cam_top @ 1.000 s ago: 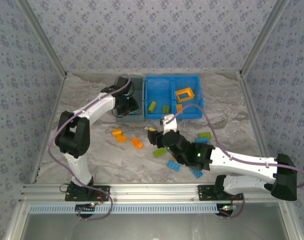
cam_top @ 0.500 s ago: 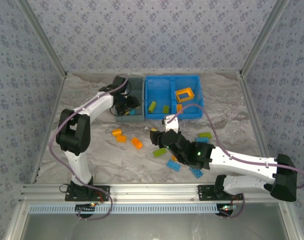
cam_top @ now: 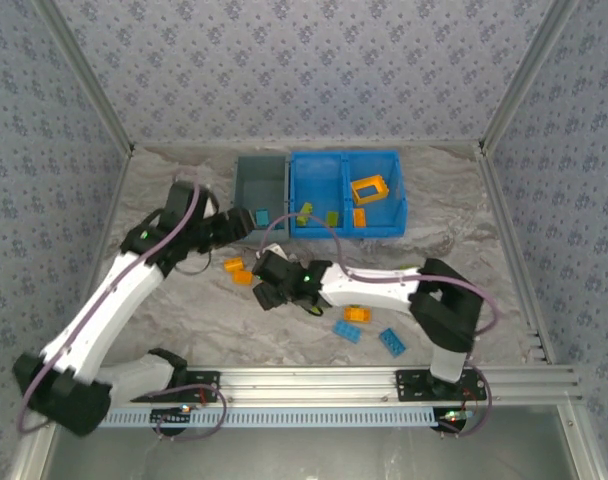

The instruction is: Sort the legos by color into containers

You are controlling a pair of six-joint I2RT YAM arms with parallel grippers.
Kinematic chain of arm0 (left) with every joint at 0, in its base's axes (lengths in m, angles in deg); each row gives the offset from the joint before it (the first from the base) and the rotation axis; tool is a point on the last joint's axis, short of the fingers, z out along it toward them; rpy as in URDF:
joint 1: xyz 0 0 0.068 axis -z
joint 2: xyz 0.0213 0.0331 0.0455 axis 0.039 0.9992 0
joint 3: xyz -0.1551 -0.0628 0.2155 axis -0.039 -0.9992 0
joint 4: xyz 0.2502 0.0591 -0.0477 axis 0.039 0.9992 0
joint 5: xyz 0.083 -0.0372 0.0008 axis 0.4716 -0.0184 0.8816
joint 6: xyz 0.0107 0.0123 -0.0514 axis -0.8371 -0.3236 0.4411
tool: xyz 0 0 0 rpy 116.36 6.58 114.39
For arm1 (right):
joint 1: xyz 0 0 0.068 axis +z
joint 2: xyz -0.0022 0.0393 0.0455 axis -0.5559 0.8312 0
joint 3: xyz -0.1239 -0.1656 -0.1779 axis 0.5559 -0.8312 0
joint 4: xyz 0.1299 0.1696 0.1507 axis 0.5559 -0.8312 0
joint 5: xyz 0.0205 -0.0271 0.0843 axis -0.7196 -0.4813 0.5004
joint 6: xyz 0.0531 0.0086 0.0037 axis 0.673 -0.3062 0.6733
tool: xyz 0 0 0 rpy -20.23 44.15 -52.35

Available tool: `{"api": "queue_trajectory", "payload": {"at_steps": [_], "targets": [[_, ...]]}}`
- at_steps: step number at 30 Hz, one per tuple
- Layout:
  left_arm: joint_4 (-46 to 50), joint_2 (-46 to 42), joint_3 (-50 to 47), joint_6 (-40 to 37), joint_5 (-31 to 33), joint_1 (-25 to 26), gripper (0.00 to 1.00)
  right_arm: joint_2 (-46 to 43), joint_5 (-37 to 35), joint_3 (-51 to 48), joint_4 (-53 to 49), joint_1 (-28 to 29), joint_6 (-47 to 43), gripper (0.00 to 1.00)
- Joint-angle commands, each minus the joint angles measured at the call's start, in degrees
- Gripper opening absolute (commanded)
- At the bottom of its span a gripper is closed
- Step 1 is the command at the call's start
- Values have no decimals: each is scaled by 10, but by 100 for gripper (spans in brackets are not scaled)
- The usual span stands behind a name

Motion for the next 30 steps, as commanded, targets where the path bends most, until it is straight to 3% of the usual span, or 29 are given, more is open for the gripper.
{"api": "queue_trajectory", "payload": {"at_steps": [1,4,7,13,16,21,25,30], "targets": [[57,-104,-62,-21,-15,2,83,53,68,67,-56,-22,-41,80],[82,-195,-111,-26,-33,2,85,99,76,107,-77,-31,-52,79],[105,-255,-139,-21,-52,1,85,131,80,134,-98,-45,-46,70],[122,-291,-147,-10,-70,1,85,128,78,125,-85,-47,-30,42],[104,-282,-146,-7,-87,1,85,93,58,104,-85,-45,-17,32],[13,-243,-145,20,-146,9,85,-51,4,25,-103,-67,8,30],[-65,-188,-129,40,-133,57,85,-169,-28,-31,-137,-126,13,30],[-149,-78,-89,41,-49,184,84,-234,-14,-66,-158,-285,-4,30]]}}
